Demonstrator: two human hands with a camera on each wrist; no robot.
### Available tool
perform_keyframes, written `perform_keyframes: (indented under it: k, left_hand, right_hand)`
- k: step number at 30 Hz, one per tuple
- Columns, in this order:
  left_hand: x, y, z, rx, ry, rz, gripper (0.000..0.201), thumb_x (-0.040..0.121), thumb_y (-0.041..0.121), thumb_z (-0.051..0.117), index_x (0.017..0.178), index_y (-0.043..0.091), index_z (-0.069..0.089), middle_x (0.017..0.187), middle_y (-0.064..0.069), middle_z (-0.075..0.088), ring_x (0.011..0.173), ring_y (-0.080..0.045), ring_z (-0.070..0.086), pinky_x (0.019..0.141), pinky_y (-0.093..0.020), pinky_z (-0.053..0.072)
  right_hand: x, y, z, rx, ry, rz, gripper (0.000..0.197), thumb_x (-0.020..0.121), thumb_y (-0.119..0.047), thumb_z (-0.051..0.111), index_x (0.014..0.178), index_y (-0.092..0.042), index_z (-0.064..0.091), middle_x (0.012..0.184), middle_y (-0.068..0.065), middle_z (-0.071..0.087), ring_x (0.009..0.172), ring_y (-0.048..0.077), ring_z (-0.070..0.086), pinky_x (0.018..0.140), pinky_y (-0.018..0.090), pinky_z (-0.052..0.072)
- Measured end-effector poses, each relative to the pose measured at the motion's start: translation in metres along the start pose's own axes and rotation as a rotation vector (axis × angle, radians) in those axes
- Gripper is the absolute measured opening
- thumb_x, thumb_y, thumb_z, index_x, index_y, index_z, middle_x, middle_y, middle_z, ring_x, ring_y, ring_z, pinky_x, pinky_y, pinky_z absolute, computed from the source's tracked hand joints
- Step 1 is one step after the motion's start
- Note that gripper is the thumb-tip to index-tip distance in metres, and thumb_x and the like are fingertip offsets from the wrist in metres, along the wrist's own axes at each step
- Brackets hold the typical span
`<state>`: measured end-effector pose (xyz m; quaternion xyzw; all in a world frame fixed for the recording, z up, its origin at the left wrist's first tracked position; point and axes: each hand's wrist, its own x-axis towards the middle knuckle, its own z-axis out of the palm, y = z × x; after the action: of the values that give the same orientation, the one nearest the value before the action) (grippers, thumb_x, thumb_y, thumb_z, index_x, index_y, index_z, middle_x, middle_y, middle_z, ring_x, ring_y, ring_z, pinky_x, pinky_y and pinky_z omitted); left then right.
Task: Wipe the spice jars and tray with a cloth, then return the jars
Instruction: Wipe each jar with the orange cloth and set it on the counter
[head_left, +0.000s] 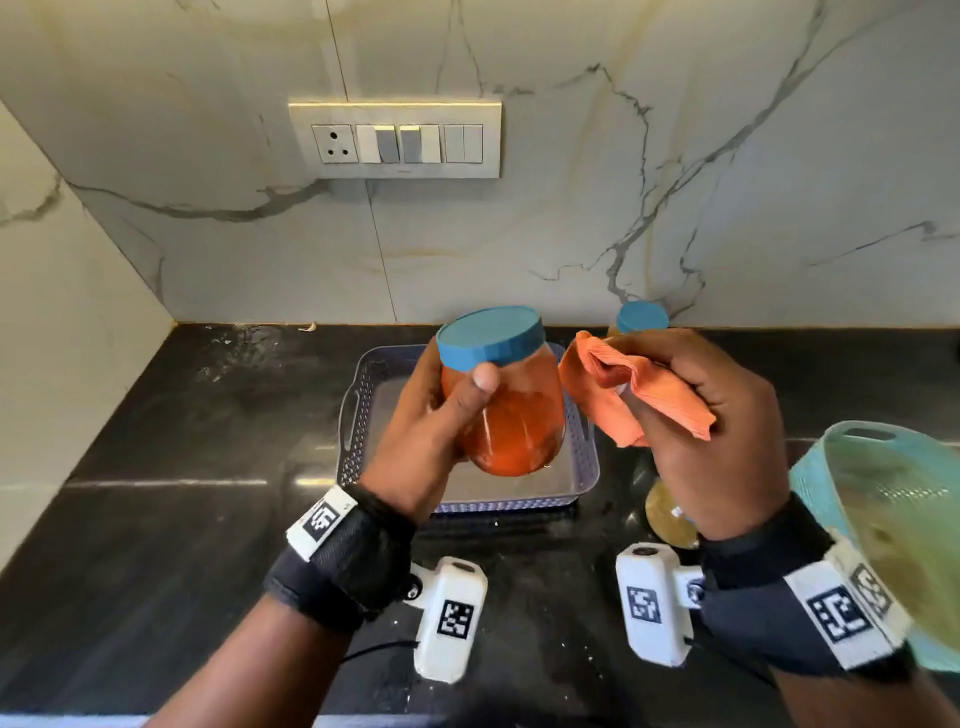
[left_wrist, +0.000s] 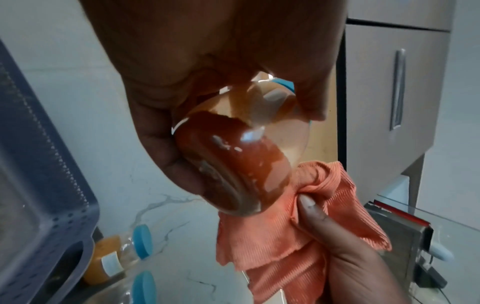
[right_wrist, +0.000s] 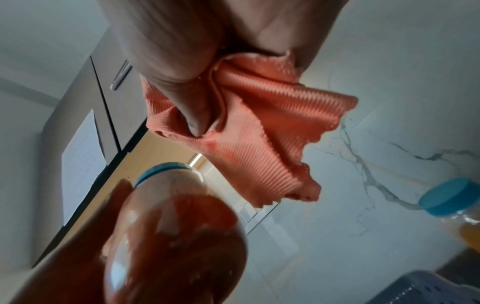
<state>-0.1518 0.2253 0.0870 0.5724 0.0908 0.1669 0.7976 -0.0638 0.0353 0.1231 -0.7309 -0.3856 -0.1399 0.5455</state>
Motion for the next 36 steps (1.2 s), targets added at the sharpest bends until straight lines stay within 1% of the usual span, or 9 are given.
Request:
perform_keyframes:
  k: [5,7,9,13,19,23,26,29,36]
  left_hand:
    - [0.002,0.000,0.006,-0.096,0.011,-0.136,0.062,0.091,0.051,0.049,0.145,0.020,0.047,0.141,-0.009,0.060,0.131,-0.031,0.057,0.093,-0.054,0.056]
    - [0.001,-0.002,0.006,-0.076,-0.006,-0.147,0.063,0.091,0.052,0.050,0.146,0.020,0.045,0.142,-0.008,0.059,0.132,-0.031,0.055,0.094,-0.058,0.054]
    - [0.000,-0.004,0.005,-0.043,-0.021,-0.129,0.075,0.083,0.055,0.067,0.144,0.019,0.043,0.140,-0.009,0.060,0.129,-0.029,0.058,0.090,-0.055,0.057]
    - [0.000,-0.004,-0.002,0.047,-0.016,-0.046,0.110,0.051,0.061,0.092,0.140,0.022,0.041,0.134,-0.006,0.063,0.122,-0.027,0.064,0.092,-0.046,0.057]
    - [0.006,0.003,0.009,-0.023,0.090,0.002,0.082,0.073,0.052,0.079,0.137,0.015,0.044,0.123,-0.004,0.069,0.112,-0.021,0.068,0.089,-0.043,0.058]
    - [0.006,0.003,0.011,0.002,0.076,0.005,0.065,0.085,0.042,0.069,0.137,0.014,0.044,0.123,-0.004,0.070,0.112,-0.024,0.069,0.087,-0.043,0.058]
    - [0.002,0.002,0.014,0.036,0.037,0.005,0.078,0.076,0.053,0.079,0.137,0.020,0.045,0.124,-0.001,0.070,0.118,-0.024,0.066,0.096,-0.045,0.056]
    - [0.002,0.003,0.016,0.051,-0.004,0.030,0.059,0.077,0.047,0.073,0.129,0.029,0.051,0.121,0.006,0.071,0.118,-0.018,0.066,0.097,-0.041,0.055]
    - [0.004,0.013,0.006,0.016,0.073,0.062,0.057,0.089,0.042,0.065,0.137,0.017,0.047,0.119,0.002,0.072,0.109,-0.017,0.070,0.083,-0.034,0.059]
  right_hand:
    - [0.002,0.000,0.016,-0.036,0.035,-0.098,0.018,0.090,-0.015,0.072,0.107,-0.007,0.074,0.108,0.003,0.071,0.104,0.018,0.068,0.089,0.038,0.055]
    - [0.002,0.000,0.022,-0.122,-0.011,-0.153,0.025,0.084,-0.007,0.077,0.109,-0.009,0.075,0.111,0.005,0.070,0.106,0.017,0.066,0.090,0.035,0.055]
    - [0.000,0.000,0.029,-0.213,-0.073,-0.204,0.035,0.080,-0.005,0.080,0.114,-0.012,0.073,0.115,0.005,0.068,0.108,0.015,0.064,0.092,0.029,0.054]
    - [-0.005,-0.001,0.027,-0.309,-0.142,-0.251,0.050,0.074,-0.008,0.085,0.122,-0.013,0.070,0.120,0.007,0.066,0.112,0.023,0.062,0.093,0.033,0.055]
    - [-0.027,-0.003,0.031,-0.337,-0.167,-0.283,0.042,0.078,-0.015,0.079,0.118,-0.015,0.070,0.120,0.003,0.064,0.110,0.022,0.062,0.090,0.035,0.054]
    - [-0.036,-0.001,0.028,-0.398,-0.203,-0.312,0.053,0.075,-0.022,0.082,0.124,-0.021,0.061,0.123,0.001,0.059,0.111,0.023,0.059,0.089,0.034,0.054]
    - [-0.011,-0.002,0.022,-0.389,-0.081,-0.250,0.040,0.075,-0.013,0.083,0.113,-0.014,0.071,0.114,0.007,0.062,0.103,0.021,0.060,0.083,0.024,0.050]
    - [0.010,-0.007,0.017,-0.365,-0.028,-0.216,0.034,0.077,-0.013,0.084,0.108,-0.009,0.073,0.107,0.010,0.067,0.098,0.024,0.065,0.078,0.028,0.054]
    - [-0.042,-0.009,0.032,-0.292,-0.149,-0.253,0.041,0.078,-0.023,0.081,0.115,-0.023,0.064,0.120,-0.001,0.062,0.112,0.015,0.058,0.092,0.024,0.050]
